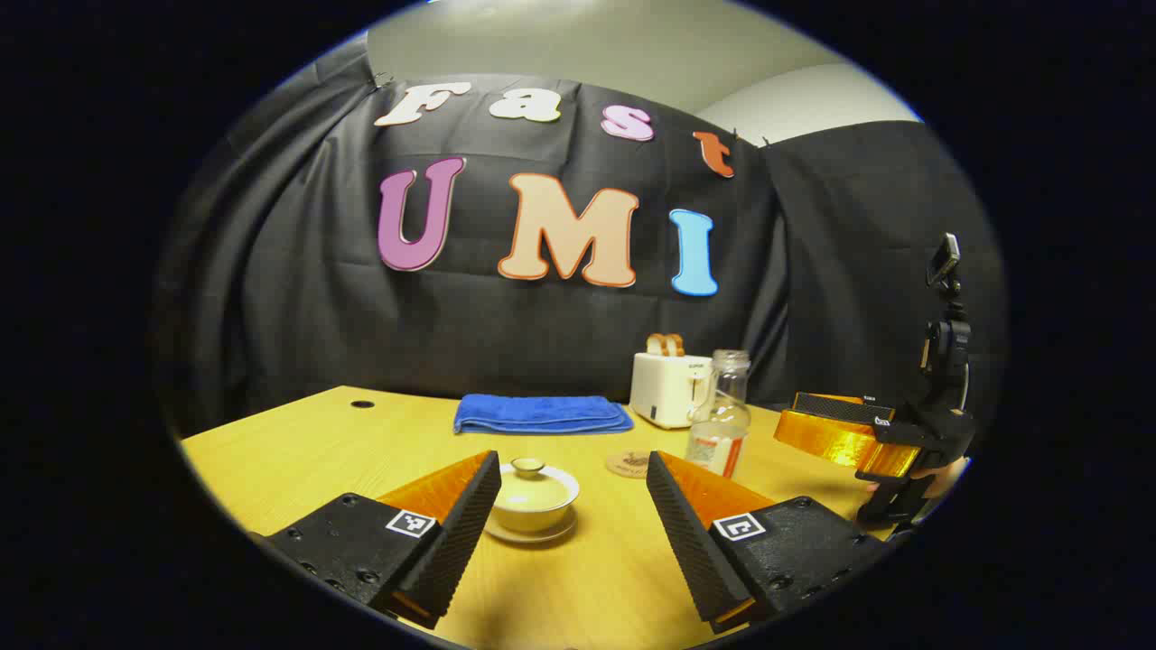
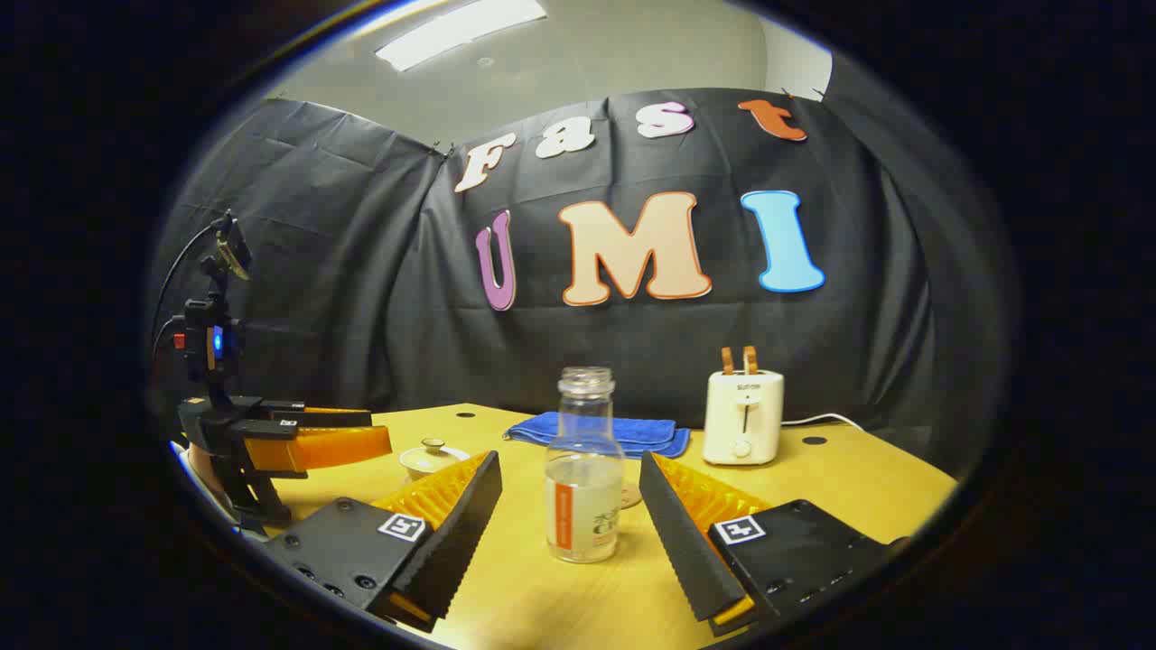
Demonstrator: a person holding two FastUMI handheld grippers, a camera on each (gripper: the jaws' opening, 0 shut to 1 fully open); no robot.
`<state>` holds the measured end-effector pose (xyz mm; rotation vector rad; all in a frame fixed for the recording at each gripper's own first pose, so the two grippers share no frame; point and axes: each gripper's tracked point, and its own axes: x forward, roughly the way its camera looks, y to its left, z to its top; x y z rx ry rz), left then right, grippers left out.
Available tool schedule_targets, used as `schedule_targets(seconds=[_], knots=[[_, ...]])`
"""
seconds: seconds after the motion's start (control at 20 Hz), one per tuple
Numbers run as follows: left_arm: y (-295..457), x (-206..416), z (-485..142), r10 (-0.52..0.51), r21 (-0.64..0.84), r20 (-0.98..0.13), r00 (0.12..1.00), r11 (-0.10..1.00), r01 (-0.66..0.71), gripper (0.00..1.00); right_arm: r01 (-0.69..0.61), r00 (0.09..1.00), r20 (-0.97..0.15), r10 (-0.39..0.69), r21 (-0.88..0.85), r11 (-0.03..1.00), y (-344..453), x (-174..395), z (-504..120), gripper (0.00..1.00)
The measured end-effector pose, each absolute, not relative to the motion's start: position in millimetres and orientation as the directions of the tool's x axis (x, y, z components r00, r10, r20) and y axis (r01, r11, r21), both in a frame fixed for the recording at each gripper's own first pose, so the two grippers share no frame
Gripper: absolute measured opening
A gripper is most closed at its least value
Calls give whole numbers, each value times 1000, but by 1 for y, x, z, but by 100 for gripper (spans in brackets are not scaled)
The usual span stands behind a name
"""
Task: Open the teacup lid with one hand, grasp the water bottle and pour water into the teacup with the other hand; after pouring, place the water bottle on the coaster and then close the teacup lid.
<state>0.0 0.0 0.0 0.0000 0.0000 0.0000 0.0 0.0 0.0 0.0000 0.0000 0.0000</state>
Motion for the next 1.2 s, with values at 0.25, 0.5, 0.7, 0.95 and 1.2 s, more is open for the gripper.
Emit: schedule_targets(seconds=[0.25,0.5,0.7,0.95,1.2], knots=[[10,3,-9,12,59,-37,999,998,-10,95,15,999,-38,-14,29,999,1,8,-17,93],[11,7,-6,9,76,-37,999,997,-6,95,39,997,-69,-37,21,999,-8,11,-24,99],[14,11,-5,14,79,-28,1000,997,-12,95,52,996,-66,-51,18,998,-11,13,-23,99],[12,13,-4,-8,80,-26,1000,997,11,96,57,996,-66,-56,16,998,-13,13,-24,99],[13,13,-3,-11,79,-27,1000,997,13,96,56,996,-64,-55,16,998,-13,12,-23,99]])
